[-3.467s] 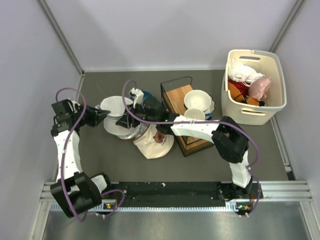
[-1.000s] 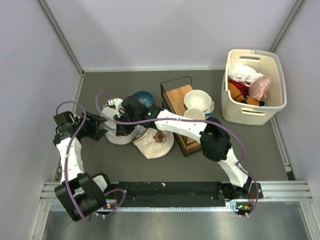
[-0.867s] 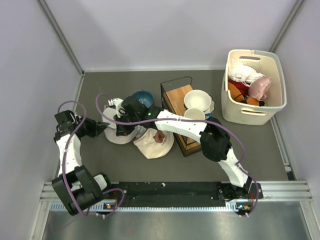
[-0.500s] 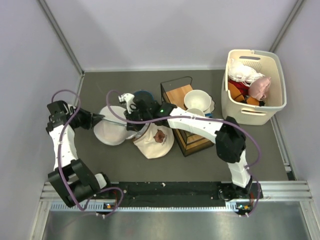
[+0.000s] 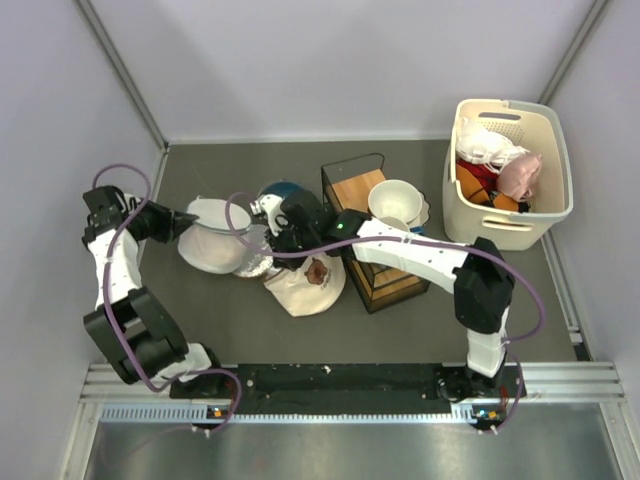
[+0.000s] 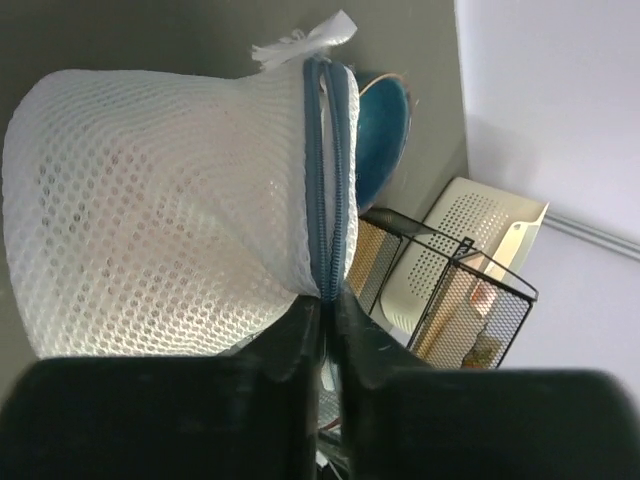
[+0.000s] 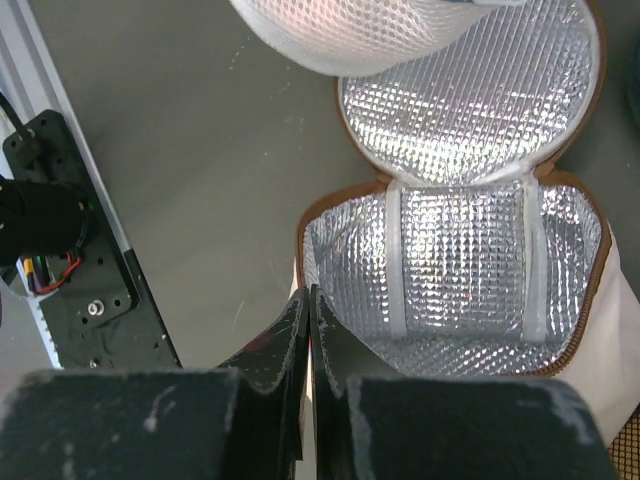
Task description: Unzip the laundry bag and remove the bra
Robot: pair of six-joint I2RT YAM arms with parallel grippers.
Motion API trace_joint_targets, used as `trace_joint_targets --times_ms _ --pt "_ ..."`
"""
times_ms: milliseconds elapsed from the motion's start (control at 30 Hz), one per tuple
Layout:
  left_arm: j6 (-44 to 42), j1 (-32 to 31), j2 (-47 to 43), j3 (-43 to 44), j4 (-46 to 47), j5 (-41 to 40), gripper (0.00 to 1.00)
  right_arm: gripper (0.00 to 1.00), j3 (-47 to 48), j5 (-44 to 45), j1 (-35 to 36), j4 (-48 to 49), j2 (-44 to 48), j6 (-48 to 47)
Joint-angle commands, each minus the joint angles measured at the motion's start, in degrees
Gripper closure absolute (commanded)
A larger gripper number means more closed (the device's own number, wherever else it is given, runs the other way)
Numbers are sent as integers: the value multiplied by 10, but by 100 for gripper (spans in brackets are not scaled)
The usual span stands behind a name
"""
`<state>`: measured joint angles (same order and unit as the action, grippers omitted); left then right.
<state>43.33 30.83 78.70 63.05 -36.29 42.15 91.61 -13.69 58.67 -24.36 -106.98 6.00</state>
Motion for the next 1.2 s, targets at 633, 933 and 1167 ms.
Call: trace_joint_targets --times_ms 633,933,1167 --pt "-55 -16 -38 -4 25 5 55 29 347 57 14 -7 -201 21" --pt "-49 -17 -32 -10 31 17 55 25 423 111 28 22 -280 3" --pt "-51 -20 -39 -18 28 18 55 51 435 135 29 41 -289 19"
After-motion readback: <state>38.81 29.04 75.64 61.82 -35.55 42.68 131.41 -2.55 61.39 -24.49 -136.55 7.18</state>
